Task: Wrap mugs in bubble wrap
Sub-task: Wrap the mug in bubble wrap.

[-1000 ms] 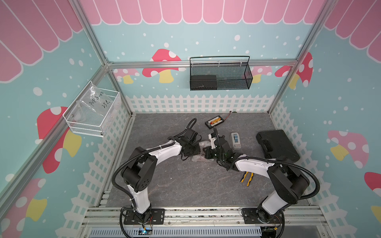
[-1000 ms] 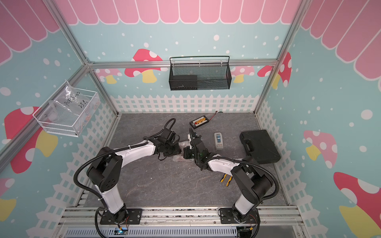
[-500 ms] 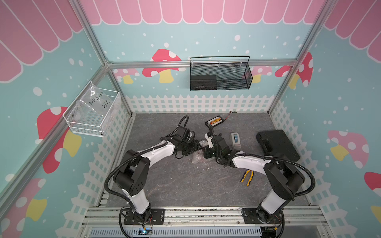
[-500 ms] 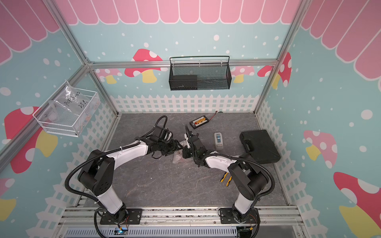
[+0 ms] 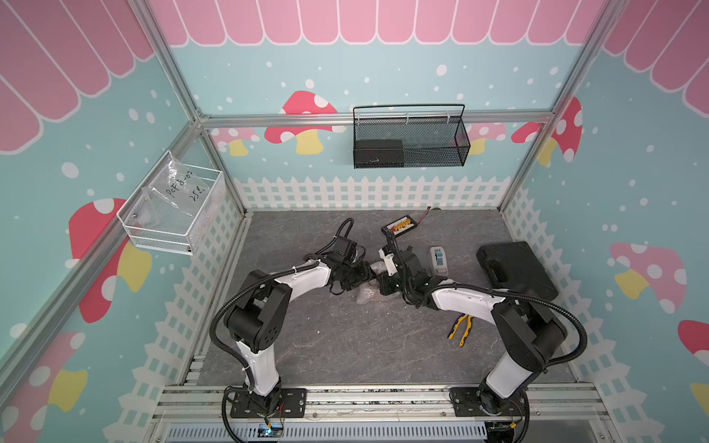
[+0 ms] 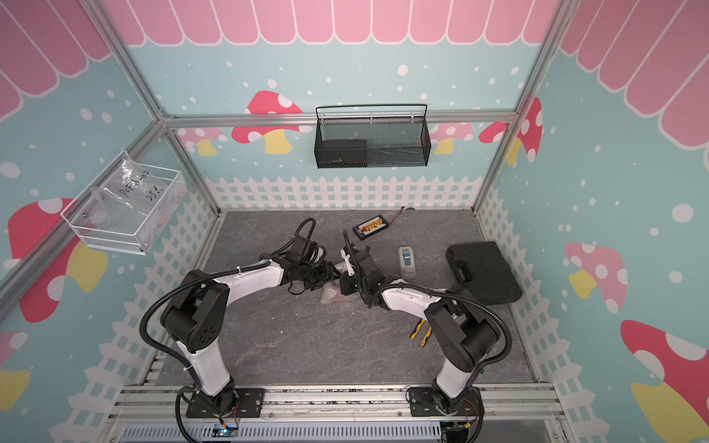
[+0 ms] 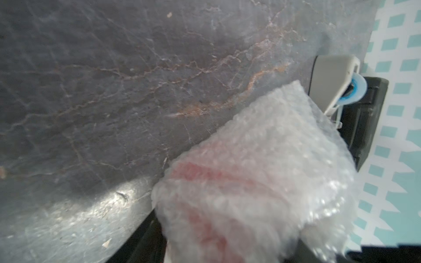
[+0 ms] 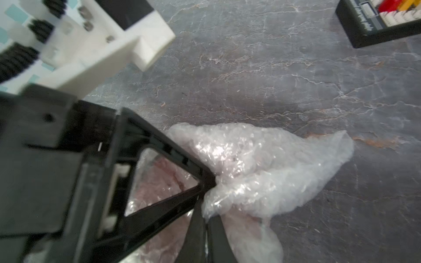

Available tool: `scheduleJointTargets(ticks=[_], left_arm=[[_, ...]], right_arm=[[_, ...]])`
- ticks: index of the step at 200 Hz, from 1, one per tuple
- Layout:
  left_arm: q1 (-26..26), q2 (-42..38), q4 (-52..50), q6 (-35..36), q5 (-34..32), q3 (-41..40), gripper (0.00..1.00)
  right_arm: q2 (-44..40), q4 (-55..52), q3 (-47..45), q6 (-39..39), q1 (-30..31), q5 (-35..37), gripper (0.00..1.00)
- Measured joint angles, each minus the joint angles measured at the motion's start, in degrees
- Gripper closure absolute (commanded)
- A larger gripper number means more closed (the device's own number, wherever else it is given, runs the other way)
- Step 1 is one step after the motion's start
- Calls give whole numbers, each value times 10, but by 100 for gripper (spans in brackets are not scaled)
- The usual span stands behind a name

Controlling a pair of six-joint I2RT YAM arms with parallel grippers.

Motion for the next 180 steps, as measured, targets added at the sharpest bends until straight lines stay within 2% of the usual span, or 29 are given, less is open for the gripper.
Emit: scheduleJointTargets(ticks=[22, 54, 75, 106, 139, 161, 180], left_arm=[[-5, 3, -1, 18, -17, 1, 60], [-9, 9, -4, 38, -33, 9, 60], [-11, 10, -14, 51, -40, 16, 60], [-14, 11, -24, 71, -46, 22, 61], [-14, 11, -27, 81, -47, 24, 61], [-15, 11, -28, 85, -47, 24, 61], [-16, 11, -30, 88, -47, 25, 61]], right_arm=[[-3, -41, 23, -21, 1, -2, 77], [-38, -125, 59, -55, 3, 5, 60], [-82, -163, 74, -70, -17, 3, 49], [-137, -171, 74, -75, -110, -12, 47], [-134, -182, 46, -76, -208, 5, 47], [-93, -189, 32, -79, -224, 6, 49], [-52, -174, 20, -76, -203, -17, 48]])
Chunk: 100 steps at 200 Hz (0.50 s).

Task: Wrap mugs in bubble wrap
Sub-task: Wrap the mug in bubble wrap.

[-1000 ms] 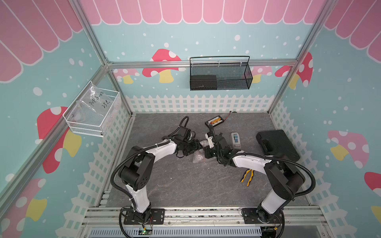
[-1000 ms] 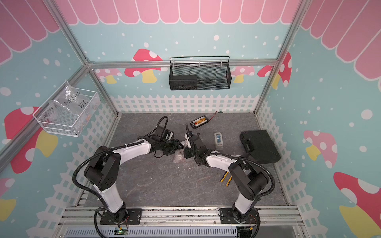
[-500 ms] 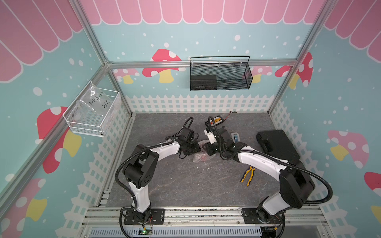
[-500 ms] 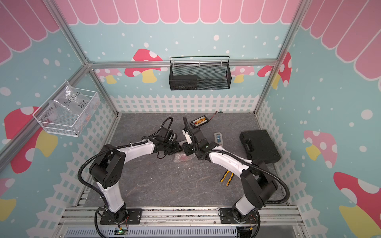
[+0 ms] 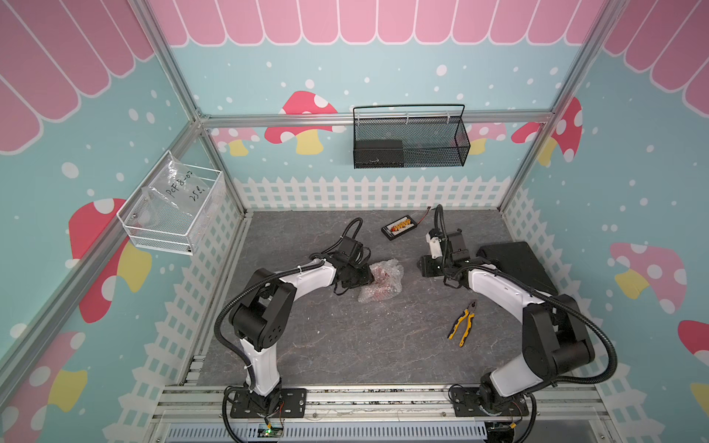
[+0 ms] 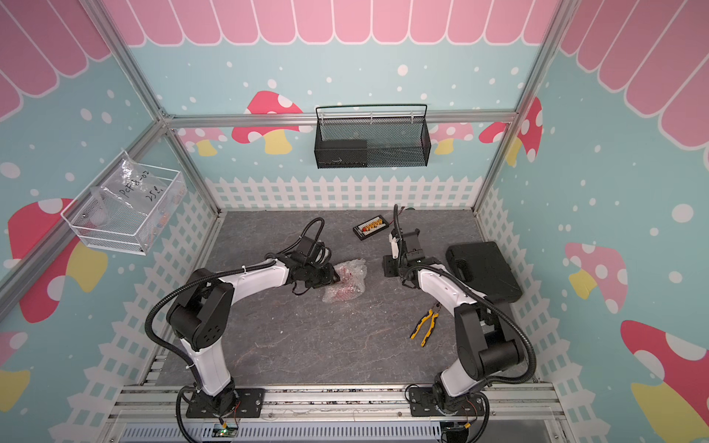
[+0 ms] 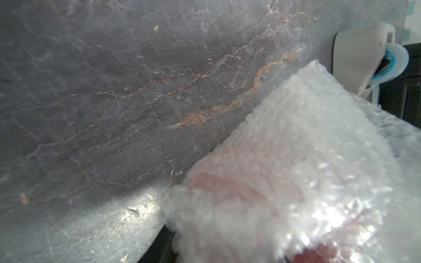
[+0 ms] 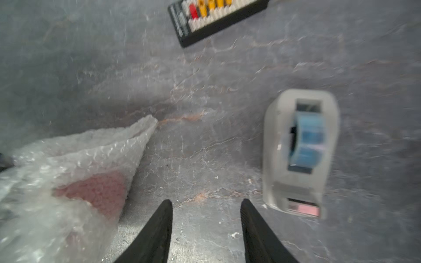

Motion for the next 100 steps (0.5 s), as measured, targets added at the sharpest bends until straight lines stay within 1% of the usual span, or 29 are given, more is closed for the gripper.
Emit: scheduleJointTargets(ticks=[28, 54, 81, 100], left_arm=[[-2, 0, -2, 2, -3, 1, 61], [-4, 0, -4, 4, -5, 3, 61], [-7, 1, -10, 4, -10, 7, 61], [-8, 2, -14, 4, -12, 10, 61]], right_arm=[[12, 70, -50, 36, 39, -66, 47], [9, 130, -61, 70, 56, -109, 45], [4, 174, -62, 95, 67, -130, 44], [6, 180, -62, 101, 77, -132, 43]])
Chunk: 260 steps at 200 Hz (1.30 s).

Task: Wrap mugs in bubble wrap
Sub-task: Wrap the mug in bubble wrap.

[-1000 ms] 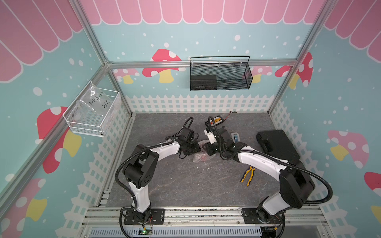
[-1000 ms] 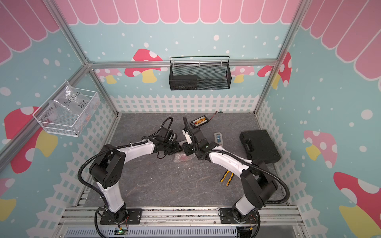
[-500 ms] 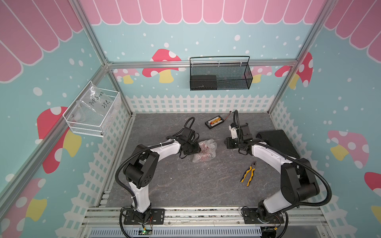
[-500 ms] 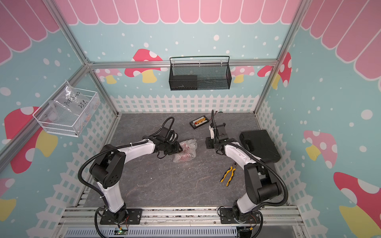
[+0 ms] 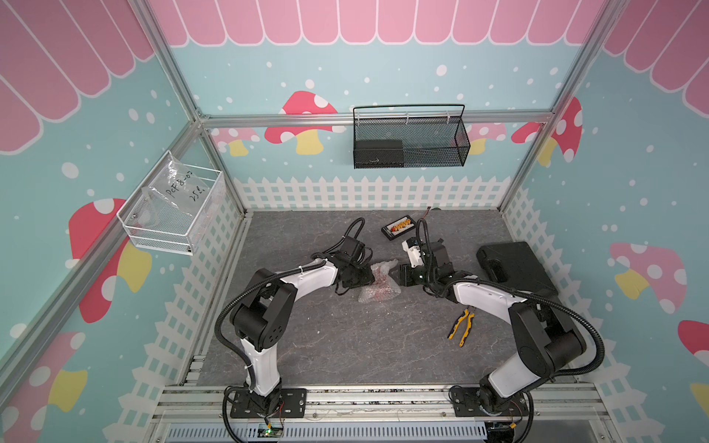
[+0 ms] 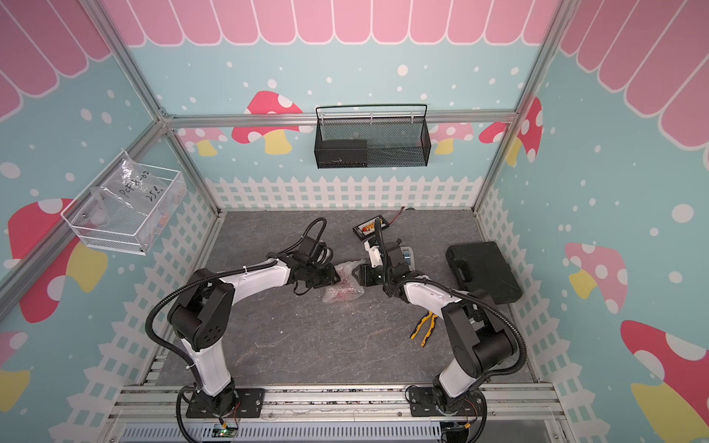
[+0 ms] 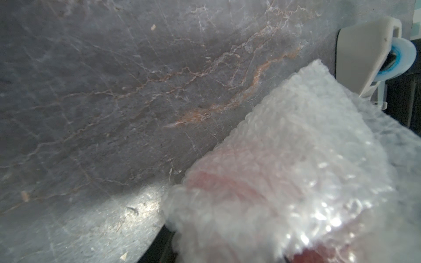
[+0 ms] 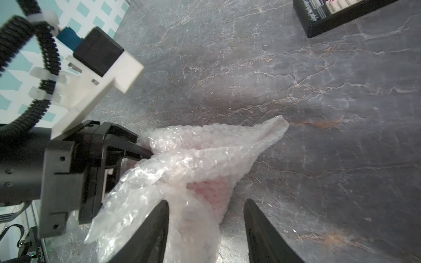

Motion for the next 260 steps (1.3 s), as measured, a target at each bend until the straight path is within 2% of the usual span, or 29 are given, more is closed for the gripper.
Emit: scheduleJointTargets(ticks=[51, 94, 131, 168, 215, 260], left_arm=[[-1, 0, 0, 2, 5, 0, 58], [3, -9, 26, -15, 33, -19, 45], [11, -50, 43, -32, 62, -55, 34], [10, -71, 51, -35, 71, -54, 33], [0, -4, 30, -33, 47, -37, 38], [-4, 18, 8, -23, 15, -6, 42]], right_arm=[[57, -67, 57, -30, 45, 58, 41], [97, -134, 115, -52, 81, 144, 43], [97, -151, 121, -54, 89, 174, 48], [97, -162, 126, -52, 92, 182, 48], [90, -168, 127, -51, 93, 185, 43], [-1, -185, 125, -67, 79, 172, 36]])
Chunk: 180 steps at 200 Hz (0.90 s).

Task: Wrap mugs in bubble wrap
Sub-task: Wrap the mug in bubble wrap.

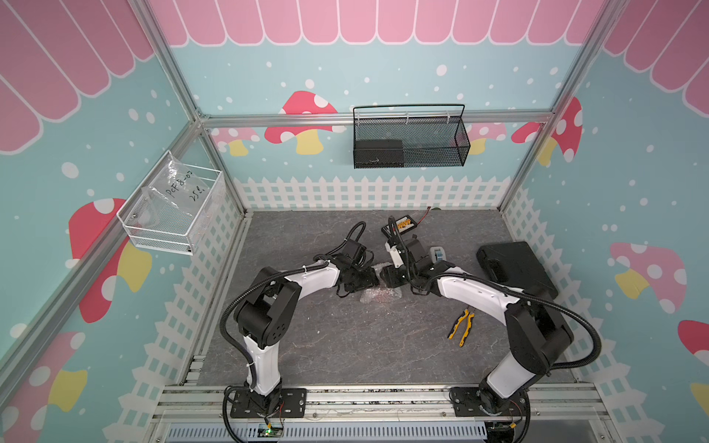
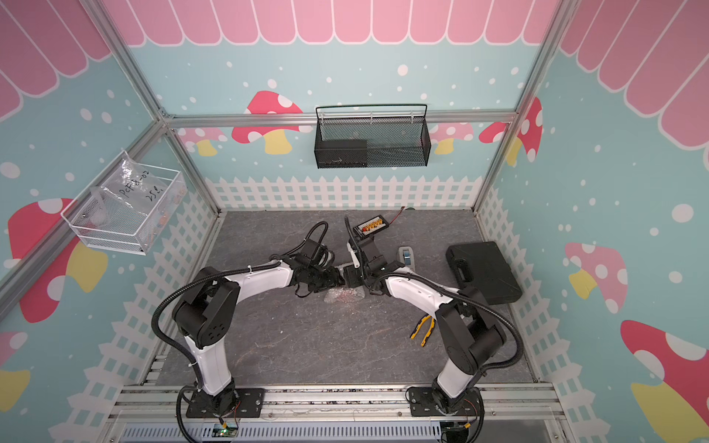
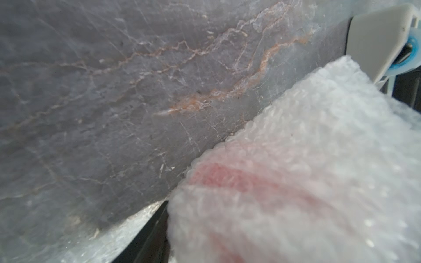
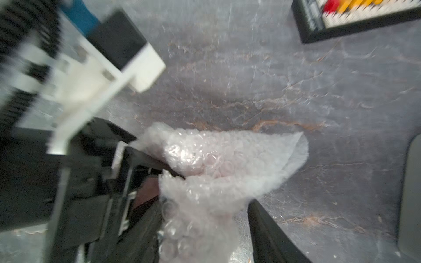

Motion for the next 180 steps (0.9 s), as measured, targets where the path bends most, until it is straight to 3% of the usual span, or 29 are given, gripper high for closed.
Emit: scheduleJointTargets(ticks=[32, 67, 131, 180], left_arm=[[-2, 0, -10, 9, -12, 6, 42], [-3, 0, -13, 16, -14, 8, 42], [-5, 0, -17, 18, -14, 11, 42], [-4, 0, -22, 17, -9, 10, 42]], right_arm=[[-69, 64, -41, 19, -94, -52, 37], [-38, 88, -76, 38, -169, -54, 44], [7, 133, -127, 41, -99, -152, 40], [24, 160, -127, 50, -75, -144, 41]])
